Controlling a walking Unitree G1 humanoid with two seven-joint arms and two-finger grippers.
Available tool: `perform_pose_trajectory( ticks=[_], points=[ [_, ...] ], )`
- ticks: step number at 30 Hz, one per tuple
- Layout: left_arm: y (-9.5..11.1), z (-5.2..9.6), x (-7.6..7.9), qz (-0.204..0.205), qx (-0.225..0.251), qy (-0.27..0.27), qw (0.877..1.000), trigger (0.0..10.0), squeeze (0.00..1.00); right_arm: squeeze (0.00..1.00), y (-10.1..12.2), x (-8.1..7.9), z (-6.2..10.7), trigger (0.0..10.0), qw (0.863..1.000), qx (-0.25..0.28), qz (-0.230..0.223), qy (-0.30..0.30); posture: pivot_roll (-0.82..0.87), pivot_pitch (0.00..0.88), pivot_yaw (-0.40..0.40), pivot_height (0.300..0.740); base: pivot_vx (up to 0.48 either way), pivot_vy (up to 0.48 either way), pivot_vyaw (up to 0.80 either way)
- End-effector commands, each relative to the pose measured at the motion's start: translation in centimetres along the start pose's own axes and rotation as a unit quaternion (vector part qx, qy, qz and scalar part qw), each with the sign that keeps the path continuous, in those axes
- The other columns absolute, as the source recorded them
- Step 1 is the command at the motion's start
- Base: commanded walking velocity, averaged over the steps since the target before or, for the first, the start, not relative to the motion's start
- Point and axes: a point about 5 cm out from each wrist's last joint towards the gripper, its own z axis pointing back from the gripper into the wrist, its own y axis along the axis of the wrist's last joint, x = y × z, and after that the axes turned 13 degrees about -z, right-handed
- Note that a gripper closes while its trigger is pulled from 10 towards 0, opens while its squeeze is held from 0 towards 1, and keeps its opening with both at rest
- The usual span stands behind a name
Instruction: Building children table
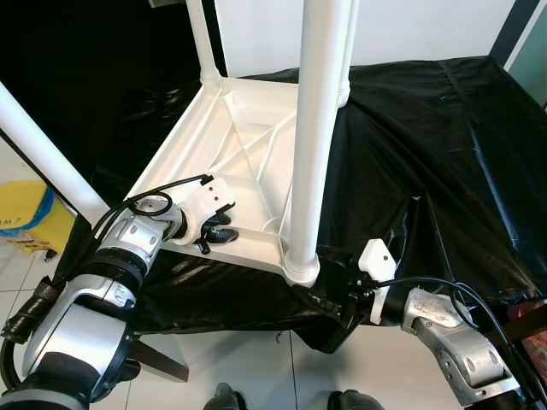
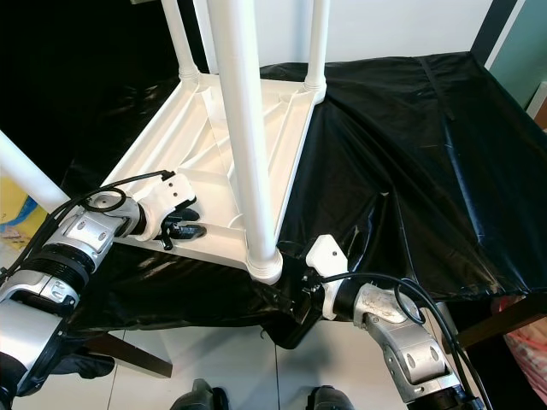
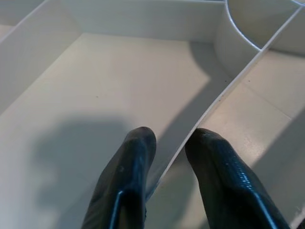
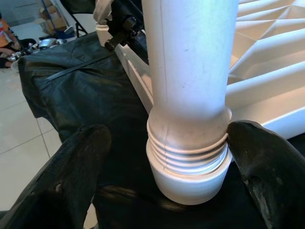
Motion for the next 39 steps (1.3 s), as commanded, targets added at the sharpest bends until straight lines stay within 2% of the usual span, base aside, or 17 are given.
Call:
perform_pose_trajectory(
  ticks=[1,11,15,20,22,23,26,27,29,31,32,33,36,39],
  points=[
    [-1.6,0.3,-0.2,0.044,-0.022,0.044,0.998,0.0,0.00,0.00,-0.2,-0.3,-0.1,10.0,1.000,-0.006,-0.003,0.008,-0.06,0.116,0.072,0.740,0.000,0.000,0.00],
    [-1.5,0.6,-0.1,0.046,-0.005,0.044,0.998,0.0,0.00,0.00,0.1,1.4,0.8,10.0,0.999,-0.001,0.004,-0.042,-0.06,0.117,0.068,0.740,0.000,0.000,0.00],
    [-1.2,0.7,0.3,0.044,0.007,0.034,0.998,0.0,0.00,0.00,0.2,2.4,2.4,10.0,0.997,-0.002,0.006,-0.082,-0.07,0.114,0.073,0.740,0.000,0.000,0.00],
    [-0.9,0.7,0.6,0.042,0.017,0.030,0.999,0.0,0.00,0.00,0.3,2.9,3.3,10.0,0.994,0.001,0.008,-0.113,-0.08,0.112,0.083,0.740,0.000,0.000,0.00],
    [-0.3,0.5,1.2,0.042,0.037,0.019,0.998,0.0,0.00,0.00,0.5,3.4,3.5,10.0,0.990,0.011,0.001,-0.138,-0.09,0.110,0.086,0.740,0.000,0.000,0.00],
    [0.0,0.4,1.5,0.042,0.049,0.013,0.998,4.7,0.00,0.00,0.6,3.5,3.5,10.0,0.989,0.019,-0.002,-0.148,-0.09,0.108,0.088,0.740,0.000,0.000,0.00],
    [0.4,0.4,1.7,0.041,0.061,0.006,0.997,4.7,0.00,0.00,0.7,3.6,3.4,10.0,0.988,0.025,-0.004,-0.154,-0.09,0.107,0.089,0.740,0.000,0.000,0.00],
    [0.9,0.3,2.1,0.038,0.077,-0.004,0.996,10.0,0.00,0.00,0.9,3.5,3.1,10.0,0.988,0.032,-0.005,-0.153,-0.09,0.107,0.089,0.740,0.000,0.000,0.00],
    [1.2,0.3,2.3,0.036,0.087,-0.010,0.996,10.0,0.00,0.00,0.9,3.4,2.9,10.0,0.988,0.035,-0.006,-0.151,-0.10,0.104,0.090,0.740,0.000,0.000,0.00],
    [2.3,0.4,2.9,0.028,0.127,-0.021,0.991,10.0,0.00,0.00,1.2,3.2,2.0,10.0,0.988,0.046,-0.009,-0.145,-0.10,0.096,0.088,0.740,0.000,0.000,0.00],
    [2.3,0.4,2.9,0.028,0.127,-0.021,0.991,10.0,0.00,0.00,1.2,3.2,2.0,10.0,0.988,0.046,-0.009,-0.145,-0.10,0.096,0.088,0.740,0.000,0.000,0.00],
    [2.9,0.6,3.2,0.025,0.155,-0.024,0.987,10.0,0.00,0.00,1.3,3.1,1.5,10.0,0.989,0.051,-0.011,-0.138,-0.09,0.091,0.083,0.740,0.000,0.000,0.00],
    [3.5,0.9,3.5,0.023,0.179,-0.027,0.983,10.0,0.00,0.00,1.4,3.0,1.0,10.0,0.990,0.054,-0.010,-0.131,-0.09,0.090,0.082,0.740,0.000,0.000,0.00],
    [4.2,1.4,3.7,0.044,0.223,-0.010,0.974,10.0,0.00,0.00,1.7,3.0,0.1,10.0,0.992,0.058,-0.009,-0.115,-0.08,0.080,0.074,0.740,0.000,0.000,0.00]
  ],
)
